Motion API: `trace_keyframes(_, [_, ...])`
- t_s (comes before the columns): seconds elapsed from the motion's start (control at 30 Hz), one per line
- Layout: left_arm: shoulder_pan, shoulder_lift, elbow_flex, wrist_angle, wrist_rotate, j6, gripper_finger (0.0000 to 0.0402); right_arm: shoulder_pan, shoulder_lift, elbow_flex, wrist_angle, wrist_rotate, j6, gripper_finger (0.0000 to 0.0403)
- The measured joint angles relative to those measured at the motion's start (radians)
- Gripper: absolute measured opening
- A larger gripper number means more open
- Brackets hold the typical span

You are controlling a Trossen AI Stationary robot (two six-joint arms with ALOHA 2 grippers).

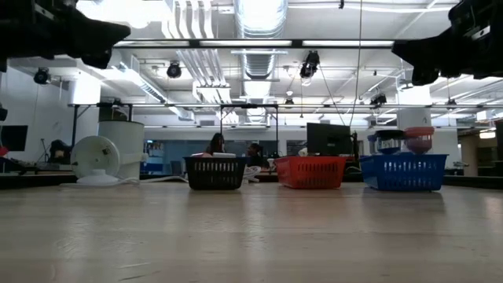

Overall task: Pick & Place Office items
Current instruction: Return to Home Position

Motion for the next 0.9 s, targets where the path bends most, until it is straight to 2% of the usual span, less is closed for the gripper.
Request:
trace_keyframes(0.23, [0.001, -0.062, -0.038, 0.007, -0.025, 0.05, 0.0001, 0.0, 0.0, 0.0, -0.008, 0.0, 0.015, 0.0008])
trace_keyframes(0.5, [0.001, -0.195, -0.121, 0.015, -0.051, 0.049, 0.0001, 0.0, 0.0, 0.0, -0.007, 0.0, 0.015, 0.0008])
trace_keyframes(0.7, [0.004, -0.195, -0.159, 0.014, -0.096, 0.025, 0.0002, 0.0, 0.0, 0.0, -0.006, 0.002, 0.015, 0.0008])
trace_keyframes(0.9, [0.006, -0.195, -0.173, 0.015, -0.098, 0.015, 0.0002, 0.0, 0.0, 0.0, -0.006, 0.006, 0.015, 0.0008])
